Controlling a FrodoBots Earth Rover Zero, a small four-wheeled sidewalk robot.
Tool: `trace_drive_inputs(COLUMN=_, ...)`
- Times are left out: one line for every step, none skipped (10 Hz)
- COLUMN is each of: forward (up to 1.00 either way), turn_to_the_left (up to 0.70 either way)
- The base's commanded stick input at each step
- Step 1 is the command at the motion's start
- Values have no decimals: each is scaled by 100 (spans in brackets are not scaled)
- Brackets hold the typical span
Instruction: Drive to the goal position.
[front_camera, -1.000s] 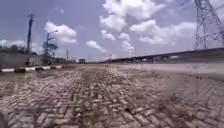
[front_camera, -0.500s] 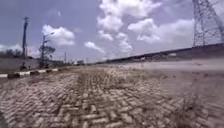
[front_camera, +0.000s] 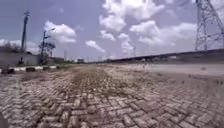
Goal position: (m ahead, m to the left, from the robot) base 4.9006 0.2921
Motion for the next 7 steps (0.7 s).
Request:
trace_drive_inputs(forward=100, turn_to_the_left=0)
trace_drive_inputs(forward=100, turn_to_the_left=0)
trace_drive_inputs(forward=100, turn_to_the_left=0)
trace_drive_inputs(forward=100, turn_to_the_left=0)
trace_drive_inputs(forward=100, turn_to_the_left=0)
trace_drive_inputs(forward=100, turn_to_the_left=0)
trace_drive_inputs(forward=100, turn_to_the_left=0)
